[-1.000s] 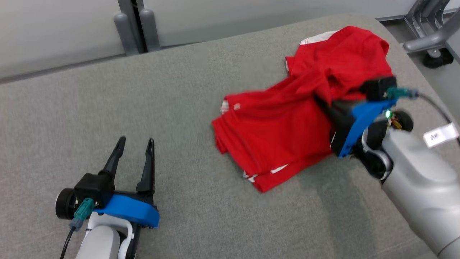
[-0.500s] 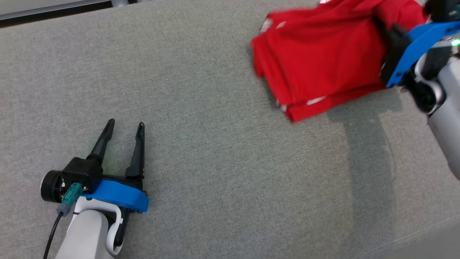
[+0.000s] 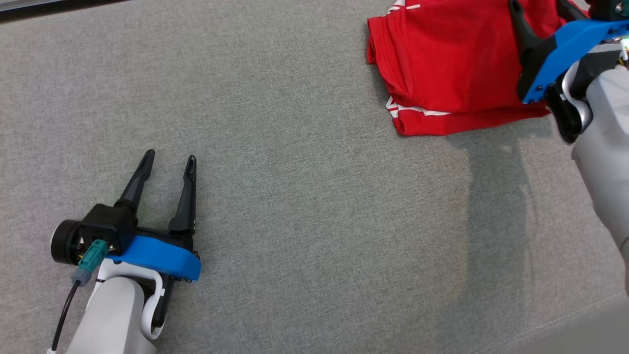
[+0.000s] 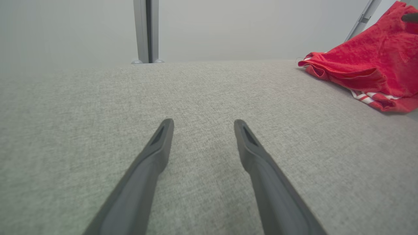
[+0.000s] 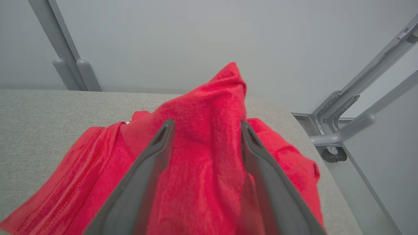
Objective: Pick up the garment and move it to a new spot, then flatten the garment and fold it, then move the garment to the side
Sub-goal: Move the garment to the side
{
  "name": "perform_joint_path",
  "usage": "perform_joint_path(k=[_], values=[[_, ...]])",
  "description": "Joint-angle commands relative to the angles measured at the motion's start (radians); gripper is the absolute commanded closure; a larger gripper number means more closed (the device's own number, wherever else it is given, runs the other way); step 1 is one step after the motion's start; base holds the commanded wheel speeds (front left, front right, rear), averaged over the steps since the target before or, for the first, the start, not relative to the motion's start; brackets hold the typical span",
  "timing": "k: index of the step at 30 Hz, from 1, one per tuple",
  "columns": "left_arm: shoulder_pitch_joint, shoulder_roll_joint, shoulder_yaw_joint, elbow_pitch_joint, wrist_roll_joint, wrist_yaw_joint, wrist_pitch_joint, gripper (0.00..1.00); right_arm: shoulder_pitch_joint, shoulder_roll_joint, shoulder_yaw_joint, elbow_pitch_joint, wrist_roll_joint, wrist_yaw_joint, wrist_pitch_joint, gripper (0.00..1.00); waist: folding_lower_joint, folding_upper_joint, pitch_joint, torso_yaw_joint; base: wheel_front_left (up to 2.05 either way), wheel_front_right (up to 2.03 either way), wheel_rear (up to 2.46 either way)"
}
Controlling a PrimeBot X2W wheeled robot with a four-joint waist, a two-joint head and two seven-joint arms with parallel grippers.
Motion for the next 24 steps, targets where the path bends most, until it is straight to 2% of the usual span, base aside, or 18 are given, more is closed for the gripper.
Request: perform_joint_path(k=[1,10,18,24], values=[[-0.012,0.01,0.0,0.018,-0.001,0.005,0.001,0.0,-0.013,0.011,-0.01,0.015,-0.018,0.0,-0.026,0.0,0.0001,0.0,-0.001,0.003,0.0,0.0,0.0],[0.004,-0.006,-0.003,0.033,-0.02,0.01,-0.013,0.0,-0.024,0.007,-0.063,0.016,-0.123,0.0,-0.092,0.0,0.0001,0.0,-0.058,0.03,0.0,0.0,0.0],[0.047,-0.023,0.031,0.038,-0.048,0.031,-0.028,0.0,0.148,0.029,-0.188,-0.28,-0.244,0.0,-0.093,0.0,0.0001,0.0,-0.181,0.063,0.0,0.0,0.0],[0.091,-0.032,0.068,0.026,-0.072,0.044,-0.034,0.0,0.357,0.049,-0.233,-0.465,-0.28,0.0,-0.092,0.0,0.0001,0.0,-0.297,0.102,0.0,0.0,0.0]])
